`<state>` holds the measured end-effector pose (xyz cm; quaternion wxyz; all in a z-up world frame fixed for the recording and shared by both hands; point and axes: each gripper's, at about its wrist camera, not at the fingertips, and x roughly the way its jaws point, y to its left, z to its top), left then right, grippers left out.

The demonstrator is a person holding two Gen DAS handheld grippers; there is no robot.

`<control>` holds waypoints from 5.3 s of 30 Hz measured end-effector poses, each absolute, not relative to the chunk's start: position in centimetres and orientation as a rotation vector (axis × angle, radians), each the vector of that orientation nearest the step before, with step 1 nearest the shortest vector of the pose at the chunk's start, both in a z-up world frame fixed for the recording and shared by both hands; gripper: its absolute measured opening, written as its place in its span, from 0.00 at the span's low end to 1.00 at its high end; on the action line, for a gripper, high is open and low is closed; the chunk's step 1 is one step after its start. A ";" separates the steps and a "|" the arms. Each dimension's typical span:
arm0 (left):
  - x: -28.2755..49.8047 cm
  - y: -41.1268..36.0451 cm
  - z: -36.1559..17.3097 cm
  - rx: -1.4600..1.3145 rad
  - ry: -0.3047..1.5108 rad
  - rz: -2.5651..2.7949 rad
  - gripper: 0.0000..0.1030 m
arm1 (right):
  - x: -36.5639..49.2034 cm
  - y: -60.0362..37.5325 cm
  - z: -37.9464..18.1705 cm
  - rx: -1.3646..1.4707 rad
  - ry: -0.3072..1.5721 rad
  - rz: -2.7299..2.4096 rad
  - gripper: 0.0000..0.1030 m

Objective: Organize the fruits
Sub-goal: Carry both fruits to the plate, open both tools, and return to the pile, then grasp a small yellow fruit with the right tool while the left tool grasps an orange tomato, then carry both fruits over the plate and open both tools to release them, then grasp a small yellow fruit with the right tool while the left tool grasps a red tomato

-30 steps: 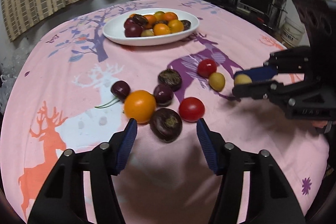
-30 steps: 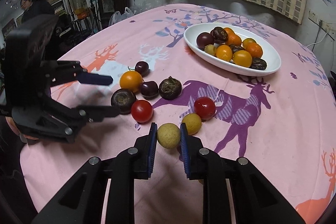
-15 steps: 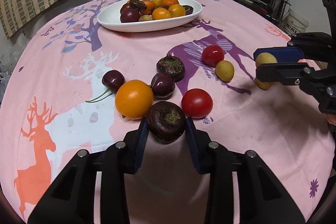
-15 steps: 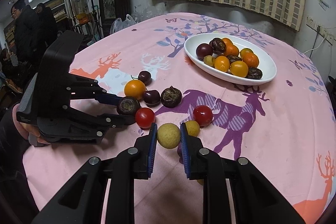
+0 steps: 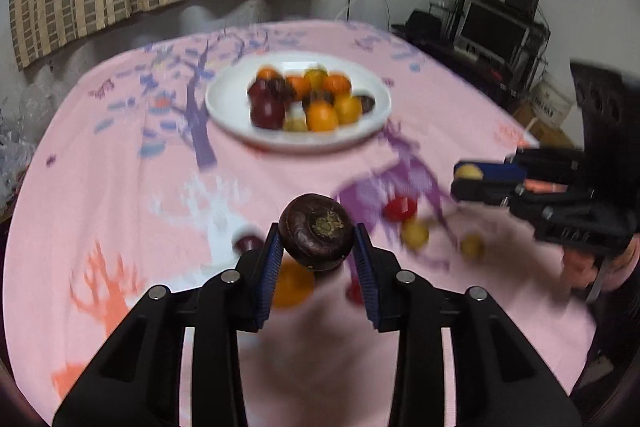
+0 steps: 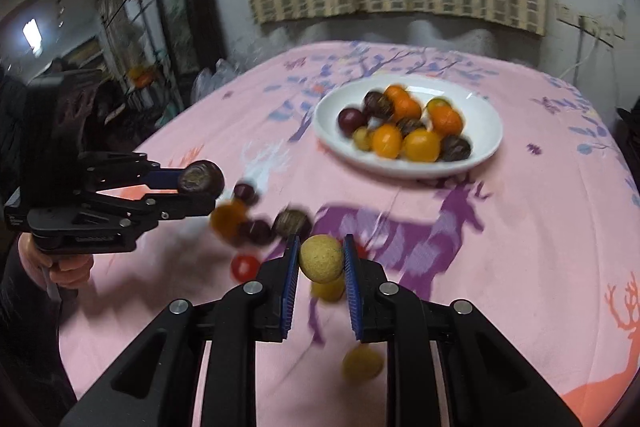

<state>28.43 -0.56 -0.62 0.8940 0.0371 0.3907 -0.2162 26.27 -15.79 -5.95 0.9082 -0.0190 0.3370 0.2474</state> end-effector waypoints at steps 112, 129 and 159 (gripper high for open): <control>37.8 -3.5 1.7 0.062 0.775 -0.379 0.37 | 32.9 -17.5 -4.5 0.089 0.591 0.282 0.24; 40.0 -3.5 1.3 0.123 0.747 -0.211 0.94 | 32.9 -16.4 -4.8 -0.026 0.561 0.302 0.68; 25.7 3.1 -2.3 -0.016 0.743 -0.028 0.96 | 21.4 -16.9 -12.2 -0.099 0.848 0.384 0.50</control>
